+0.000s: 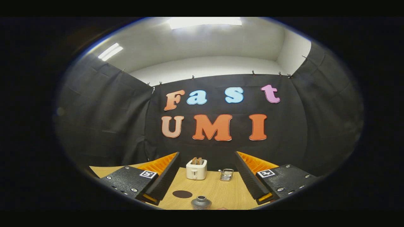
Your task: Take the bottle from table, then pour the juice into the cup, finally place the bottle on the coaster
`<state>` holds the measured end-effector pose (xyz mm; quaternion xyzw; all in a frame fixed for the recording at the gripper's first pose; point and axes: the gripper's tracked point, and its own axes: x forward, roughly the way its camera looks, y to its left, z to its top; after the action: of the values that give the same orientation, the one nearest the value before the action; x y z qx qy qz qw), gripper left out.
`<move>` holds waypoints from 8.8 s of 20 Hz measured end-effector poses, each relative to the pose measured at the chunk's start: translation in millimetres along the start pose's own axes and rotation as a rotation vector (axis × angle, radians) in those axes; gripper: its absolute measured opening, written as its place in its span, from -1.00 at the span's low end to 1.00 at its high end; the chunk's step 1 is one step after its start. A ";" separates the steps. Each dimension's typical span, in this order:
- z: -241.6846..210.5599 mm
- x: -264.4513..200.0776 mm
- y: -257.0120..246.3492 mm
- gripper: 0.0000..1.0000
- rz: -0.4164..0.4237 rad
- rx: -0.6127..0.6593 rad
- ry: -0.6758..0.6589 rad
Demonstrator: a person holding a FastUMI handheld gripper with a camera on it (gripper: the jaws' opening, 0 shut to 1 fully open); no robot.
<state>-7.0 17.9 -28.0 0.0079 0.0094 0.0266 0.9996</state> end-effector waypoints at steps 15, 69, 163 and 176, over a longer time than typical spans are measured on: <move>-157.1 -4.9 22.1 0.99 0.080 0.138 0.268; -249.3 21.8 55.9 0.57 -0.062 -0.577 0.377; -154.8 70.4 129.9 0.54 0.007 -1.944 -0.232; -171.1 65.1 146.9 0.54 0.077 -1.979 -0.245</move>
<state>46.9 170.7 -197.9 -0.8257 -0.1203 0.0539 0.5486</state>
